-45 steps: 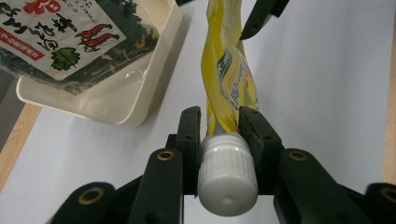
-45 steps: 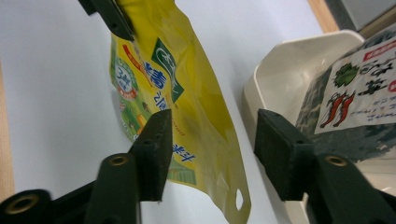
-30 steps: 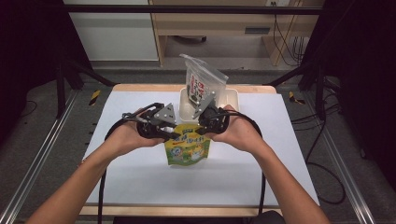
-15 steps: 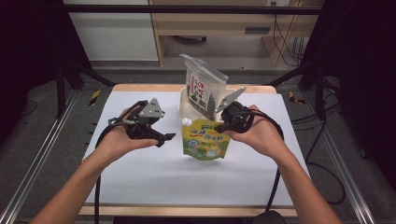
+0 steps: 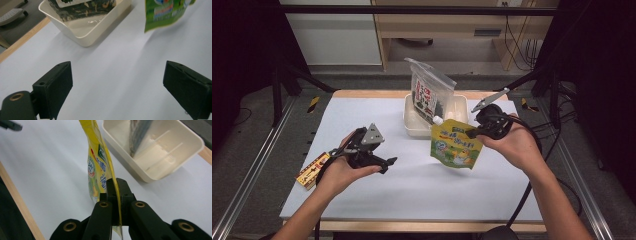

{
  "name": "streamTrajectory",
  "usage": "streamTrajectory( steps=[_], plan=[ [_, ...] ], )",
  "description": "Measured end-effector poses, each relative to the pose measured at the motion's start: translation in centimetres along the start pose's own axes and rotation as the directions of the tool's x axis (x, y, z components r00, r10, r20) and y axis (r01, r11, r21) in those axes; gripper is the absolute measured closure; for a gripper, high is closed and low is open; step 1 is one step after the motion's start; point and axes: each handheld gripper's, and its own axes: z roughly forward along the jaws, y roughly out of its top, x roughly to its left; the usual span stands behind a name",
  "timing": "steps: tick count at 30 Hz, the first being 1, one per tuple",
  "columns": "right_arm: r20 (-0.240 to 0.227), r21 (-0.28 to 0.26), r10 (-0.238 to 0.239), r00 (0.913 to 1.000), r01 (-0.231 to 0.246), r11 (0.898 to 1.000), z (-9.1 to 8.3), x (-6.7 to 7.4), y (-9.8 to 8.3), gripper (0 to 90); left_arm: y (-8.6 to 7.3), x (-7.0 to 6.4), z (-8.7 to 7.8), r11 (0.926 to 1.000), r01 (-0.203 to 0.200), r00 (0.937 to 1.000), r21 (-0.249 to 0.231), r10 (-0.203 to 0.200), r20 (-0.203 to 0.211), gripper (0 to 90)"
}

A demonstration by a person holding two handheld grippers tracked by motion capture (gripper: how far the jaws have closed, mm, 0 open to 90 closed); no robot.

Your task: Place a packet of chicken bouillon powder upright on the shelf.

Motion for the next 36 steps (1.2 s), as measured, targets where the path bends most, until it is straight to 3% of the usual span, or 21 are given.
streamTrajectory(
  steps=[4,10,17,21,28,36],
  plan=[
    [0.035,-0.004,0.051,0.9981,-0.051,0.999,-1.3,-0.6,-0.3,90.0,-1.8,-0.6,0.7,0.9998,-0.01,0.9998,0.014,0.01,-0.02,8.6],
    [0.088,-0.018,0.107,0.9904,-0.106,0.994,-3.2,-1.4,-0.5,90.0,-5.1,-1.0,1.1,0.9997,0.004,0.9997,-0.024,-0.005,-0.022,8.0],
    [0.13,-0.03,0.171,0.9767,-0.169,0.985,-4.3,-2.4,-0.2,90.0,-7.4,0.0,0.8,0.9988,0.045,0.9968,-0.02,-0.046,-0.066,8.1],
    [0.142,-0.041,0.211,0.9672,-0.207,0.978,-4.8,-3.0,0.3,90.0,-8.2,0.3,0.9,0.9975,0.066,0.9945,-0.025,-0.067,-0.081,8.2],
    [0.176,-0.058,0.274,0.9455,-0.268,0.962,-4.9,-3.7,1.3,90.0,-8.6,0.4,1.0,0.9968,0.066,0.9898,-0.044,-0.071,-0.123,8.6],
    [0.196,-0.075,0.331,0.9231,-0.322,0.944,-4.7,-4.4,2.5,90.0,-8.9,0.4,1.3,0.9968,0.07,0.9887,-0.038,-0.074,-0.13,9.1]
  ],
)
